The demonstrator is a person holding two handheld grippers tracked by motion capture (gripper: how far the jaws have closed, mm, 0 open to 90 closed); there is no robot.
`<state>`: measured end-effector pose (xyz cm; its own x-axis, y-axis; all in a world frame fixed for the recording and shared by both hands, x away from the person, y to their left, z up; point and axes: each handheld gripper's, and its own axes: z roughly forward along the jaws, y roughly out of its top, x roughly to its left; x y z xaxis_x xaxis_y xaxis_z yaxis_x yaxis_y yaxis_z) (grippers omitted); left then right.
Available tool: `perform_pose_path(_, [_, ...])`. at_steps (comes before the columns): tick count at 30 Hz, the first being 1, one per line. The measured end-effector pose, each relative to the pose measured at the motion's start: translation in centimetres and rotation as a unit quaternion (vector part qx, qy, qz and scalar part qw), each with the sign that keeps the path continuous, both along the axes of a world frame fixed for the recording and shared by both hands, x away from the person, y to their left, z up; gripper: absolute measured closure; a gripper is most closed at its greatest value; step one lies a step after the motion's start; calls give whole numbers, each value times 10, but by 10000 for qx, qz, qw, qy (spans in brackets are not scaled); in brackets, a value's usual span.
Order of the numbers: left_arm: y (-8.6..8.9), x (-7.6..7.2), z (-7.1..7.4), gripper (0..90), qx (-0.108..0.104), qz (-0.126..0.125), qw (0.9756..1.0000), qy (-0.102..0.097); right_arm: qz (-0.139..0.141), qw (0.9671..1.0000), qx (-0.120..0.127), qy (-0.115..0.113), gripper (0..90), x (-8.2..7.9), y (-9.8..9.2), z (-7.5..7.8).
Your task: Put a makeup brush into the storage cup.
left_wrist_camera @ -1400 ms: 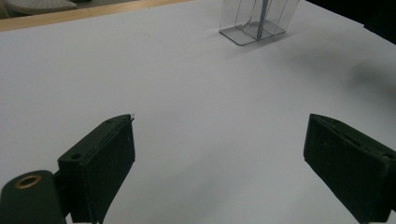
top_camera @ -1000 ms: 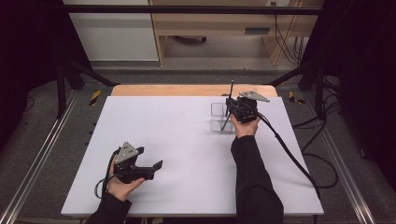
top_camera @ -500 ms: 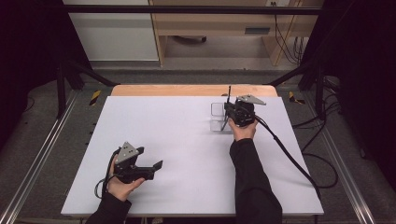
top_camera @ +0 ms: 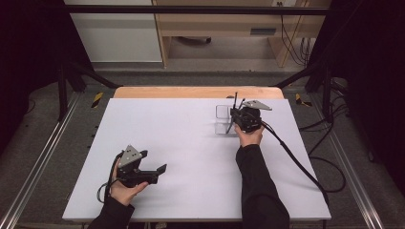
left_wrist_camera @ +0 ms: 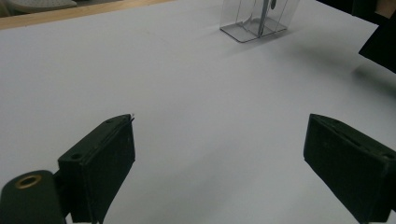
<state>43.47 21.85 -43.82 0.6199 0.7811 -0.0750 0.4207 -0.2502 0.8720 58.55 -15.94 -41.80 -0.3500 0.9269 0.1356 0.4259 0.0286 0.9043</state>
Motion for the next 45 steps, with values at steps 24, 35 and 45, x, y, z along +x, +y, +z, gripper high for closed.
perform_pose_path(24, [1, 0, 1, 83, -34, 38, 10000, -19, 385, 9993, -12, 1, 589, -30, -9, 13])
perform_pose_path(35, [5, -1, 4, 82, -65, 86, 9999, -67, 719, 9974, 56, -89, 372, -61, -17, 20])
perform_pose_path(45, [11, 0, 5, 79, -103, 161, 9998, -43, 970, 9951, 71, -187, 174, -84, -23, 24])
